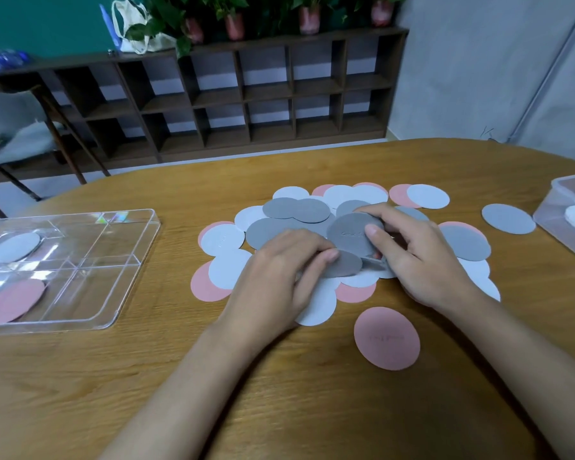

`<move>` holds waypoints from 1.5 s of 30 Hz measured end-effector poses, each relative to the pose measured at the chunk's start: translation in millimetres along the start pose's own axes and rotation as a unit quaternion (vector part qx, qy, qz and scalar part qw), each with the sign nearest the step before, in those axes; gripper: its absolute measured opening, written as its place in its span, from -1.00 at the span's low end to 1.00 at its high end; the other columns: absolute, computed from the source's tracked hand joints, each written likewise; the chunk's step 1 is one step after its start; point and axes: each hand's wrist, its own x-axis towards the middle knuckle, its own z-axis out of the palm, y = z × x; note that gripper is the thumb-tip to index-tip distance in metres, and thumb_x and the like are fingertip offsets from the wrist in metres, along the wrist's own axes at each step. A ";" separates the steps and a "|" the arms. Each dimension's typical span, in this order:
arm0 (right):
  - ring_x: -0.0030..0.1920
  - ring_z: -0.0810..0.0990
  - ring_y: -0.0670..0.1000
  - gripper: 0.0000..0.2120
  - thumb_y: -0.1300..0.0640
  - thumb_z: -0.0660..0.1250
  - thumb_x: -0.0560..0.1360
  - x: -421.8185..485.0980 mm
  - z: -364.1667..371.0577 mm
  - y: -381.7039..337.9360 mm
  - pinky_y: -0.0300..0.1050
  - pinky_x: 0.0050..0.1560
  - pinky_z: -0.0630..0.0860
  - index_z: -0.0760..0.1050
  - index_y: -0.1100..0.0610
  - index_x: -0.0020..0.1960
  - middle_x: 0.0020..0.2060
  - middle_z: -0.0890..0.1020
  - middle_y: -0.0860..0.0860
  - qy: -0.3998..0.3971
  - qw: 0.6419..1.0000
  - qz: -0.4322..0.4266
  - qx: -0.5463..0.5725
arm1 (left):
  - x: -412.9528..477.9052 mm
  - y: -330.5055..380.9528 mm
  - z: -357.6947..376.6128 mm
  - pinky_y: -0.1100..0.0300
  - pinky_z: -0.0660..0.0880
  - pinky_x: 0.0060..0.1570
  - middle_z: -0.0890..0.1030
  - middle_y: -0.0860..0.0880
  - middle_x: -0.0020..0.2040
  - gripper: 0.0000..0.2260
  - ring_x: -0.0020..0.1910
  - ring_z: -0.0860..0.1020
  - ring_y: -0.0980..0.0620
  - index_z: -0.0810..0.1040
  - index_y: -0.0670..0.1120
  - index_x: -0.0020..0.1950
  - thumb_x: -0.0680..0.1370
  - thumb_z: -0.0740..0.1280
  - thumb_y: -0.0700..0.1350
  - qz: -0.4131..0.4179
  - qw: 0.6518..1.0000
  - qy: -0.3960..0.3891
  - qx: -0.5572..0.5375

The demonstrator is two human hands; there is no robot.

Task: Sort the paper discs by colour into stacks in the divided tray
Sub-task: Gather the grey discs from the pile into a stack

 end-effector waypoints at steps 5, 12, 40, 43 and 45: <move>0.01 0.60 -0.03 -0.75 0.08 0.15 0.71 -2.6 -0.6 -4.7 0.14 -0.03 0.56 0.54 -0.15 0.26 0.00 0.66 -0.15 -0.023 1.000 -0.002 0.005 | 2.7 0.2 0.8 0.35 0.39 -0.15 0.61 0.15 -0.16 -0.88 -0.16 0.54 0.14 0.68 -0.07 -0.05 0.65 0.39 -0.13 -0.097 0.989 0.054 -0.094; -0.11 0.62 -0.07 -0.73 0.16 0.18 0.71 -3.7 3.0 -6.2 -0.17 -0.12 0.54 0.58 -0.08 0.27 -0.19 0.64 -0.19 -0.074 0.996 -0.004 0.046 | 3.1 -3.3 4.6 0.00 0.59 -0.15 0.71 0.16 -0.16 -0.91 -0.24 0.62 0.05 0.72 0.05 -0.02 0.63 0.43 -0.09 -0.203 0.959 0.087 -0.176; -0.03 0.60 -0.23 -0.78 0.11 0.23 0.69 -2.1 0.2 -9.3 -0.35 -0.16 0.50 0.50 -0.18 0.22 -0.09 0.65 -0.26 -0.026 0.999 0.046 0.005 | 0.9 -8.2 -4.9 0.32 0.44 -0.05 0.57 0.19 0.00 -0.57 0.01 0.55 0.20 0.73 0.13 0.13 0.31 0.65 0.20 -0.156 0.965 -0.202 -0.054; -0.12 0.59 -0.17 -0.78 0.10 0.22 0.69 -1.9 1.2 -7.5 -0.10 -0.09 0.54 0.53 -0.14 0.24 -0.12 0.64 -0.22 -0.034 0.998 0.048 0.003 | 1.9 -7.7 -5.0 0.38 0.38 -0.14 0.59 0.16 -0.04 -0.64 -0.09 0.53 0.17 0.73 0.09 0.05 0.31 0.68 0.12 -0.155 0.967 -0.192 -0.066; -0.20 0.58 -0.08 -0.77 0.11 0.21 0.69 -2.1 1.9 -6.6 0.07 -0.08 0.55 0.56 -0.14 0.23 -0.19 0.63 -0.15 -0.038 0.998 0.042 0.010 | 3.0 -6.4 -5.4 0.41 0.36 -0.20 0.62 0.14 -0.09 -0.70 -0.17 0.51 0.14 0.71 0.06 -0.02 0.33 0.68 0.05 -0.156 0.969 -0.177 -0.077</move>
